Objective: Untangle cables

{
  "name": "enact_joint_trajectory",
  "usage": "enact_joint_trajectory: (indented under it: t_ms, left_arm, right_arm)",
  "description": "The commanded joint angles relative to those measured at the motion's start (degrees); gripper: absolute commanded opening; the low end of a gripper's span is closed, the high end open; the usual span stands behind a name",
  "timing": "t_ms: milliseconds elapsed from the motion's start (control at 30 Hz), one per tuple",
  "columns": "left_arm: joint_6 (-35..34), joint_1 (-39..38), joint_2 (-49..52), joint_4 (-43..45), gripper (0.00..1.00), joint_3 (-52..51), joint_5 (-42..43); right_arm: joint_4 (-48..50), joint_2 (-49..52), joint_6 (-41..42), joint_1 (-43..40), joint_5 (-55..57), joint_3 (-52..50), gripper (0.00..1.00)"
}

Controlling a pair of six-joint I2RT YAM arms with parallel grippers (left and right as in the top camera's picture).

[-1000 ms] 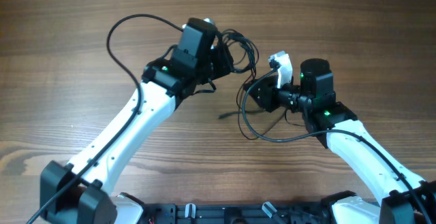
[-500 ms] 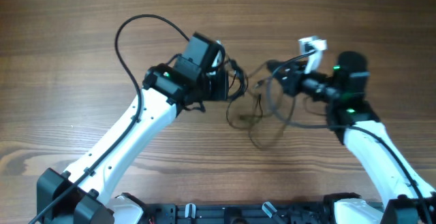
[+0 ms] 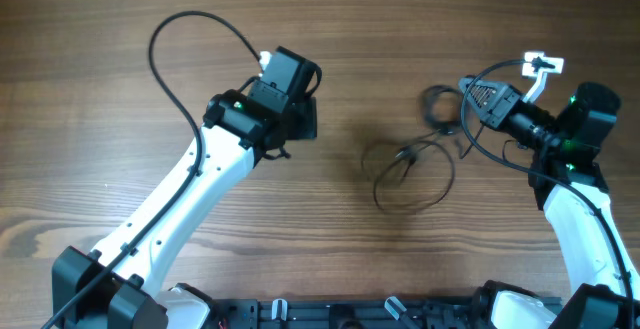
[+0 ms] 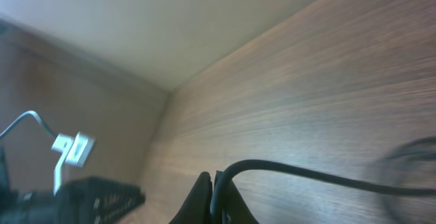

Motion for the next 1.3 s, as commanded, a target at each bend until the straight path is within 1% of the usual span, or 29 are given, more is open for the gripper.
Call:
enact_joint_trajectory:
  t_ms: [0,67,100,200,233,333,367,433,467,567,633,700,800,867,933,1000,1033,1067,1133,1167,1200,1267]
  left_arm:
    - [-10.8,0.3,0.5,4.5,0.64,0.0,1.8]
    - [-10.7,0.2,0.5,7.2,0.8,0.0,6.1]
    - [-10.7,0.2,0.5,7.9,0.84,0.0,7.0]
    - [-10.8,0.2,0.5,9.3,0.87,0.0,8.5]
    - [-10.9,0.2,0.5,9.3,0.9,0.0,8.5]
    - [-10.9,0.2,0.5,10.2,0.95,0.0,8.5]
    - [-10.9,0.2,0.6,11.6,0.97,0.0,8.5]
    - [-10.9,0.2,0.7,13.5,0.98,0.0,8.5]
    - [-10.9,0.2,0.8,14.9,0.98,0.0,8.4]
    - [-11.0,0.4,0.8,17.0,1.0,0.0,8.0]
    - [-11.2,1.1,0.8,17.2,1.0,0.0,6.8]
    - [-11.8,2.6,0.8,16.7,1.0,0.0,4.6]
    - [-15.5,6.3,0.5,14.8,1.0,0.0,1.7]
    - [-18.7,10.8,0.0,13.6,1.0,0.0,3.0]
    - [-19.9,15.1,-0.4,13.3,1.0,0.0,6.3]
    - [-19.9,19.6,-0.5,13.3,1.0,0.0,11.3]
    - [-19.9,21.6,-0.5,13.3,1.0,0.0,13.8]
    - [-19.9,23.3,-0.4,13.3,1.0,0.0,16.2]
    - [-19.9,26.2,-0.4,12.9,1.0,0.0,20.4]
    - [-19.7,27.2,-0.4,12.7,1.0,0.0,22.0]
    - [-19.7,28.0,-0.4,12.4,1.0,0.0,23.3]
    - [-19.6,28.5,-0.4,11.6,1.0,0.0,24.1]
  right_arm:
    - [-0.2,-1.2,0.7,1.2,-3.8,0.1,0.04]
    - [-1.4,-1.2,-1.2,1.7,-3.1,0.1,0.04]
    - [-3.0,-1.2,-2.3,1.7,-1.6,0.1,0.04]
    - [-10.6,-1.2,-2.1,1.7,6.6,0.1,0.05]
    - [-14.8,-1.2,-2.1,1.7,9.5,0.1,0.06]
    - [-23.3,-1.1,-3.1,2.1,11.3,0.0,0.11]
    - [-26.1,-1.0,-9.2,3.5,8.3,0.0,0.15]
    - [-27.8,-0.9,-15.2,5.8,4.7,0.0,0.2]
    - [-28.4,-0.9,-15.8,7.4,4.2,0.0,0.22]
    - [-27.3,-0.9,-15.4,14.2,4.4,0.0,0.21]
    - [-24.7,-0.9,-14.1,19.9,6.4,0.0,0.11]
    - [-22.6,-0.9,-11.0,24.9,9.9,0.0,0.05]
    - [-19.7,-0.9,-9.0,32.6,14.5,0.0,0.04]
    - [-17.8,-0.9,-8.7,38.7,17.4,0.0,0.04]
    - [-17.3,-0.9,-8.0,43.2,21.8,0.0,0.04]
    - [-18.0,-0.9,-8.0,46.0,27.3,0.0,0.05]
    - [-18.4,-0.9,-8.0,46.5,28.9,0.0,0.07]
    - [-18.7,-0.9,-8.0,46.5,29.4,0.0,0.17]
    - [-18.7,-1.0,-8.4,45.7,29.8,0.1,0.63]
    - [-18.8,-1.0,-9.0,44.5,29.8,0.3,0.89]
    - [-19.0,-1.2,-9.6,43.5,29.8,0.6,1.0]
    - [-19.6,-2.0,-9.7,40.7,30.2,1.4,1.0]
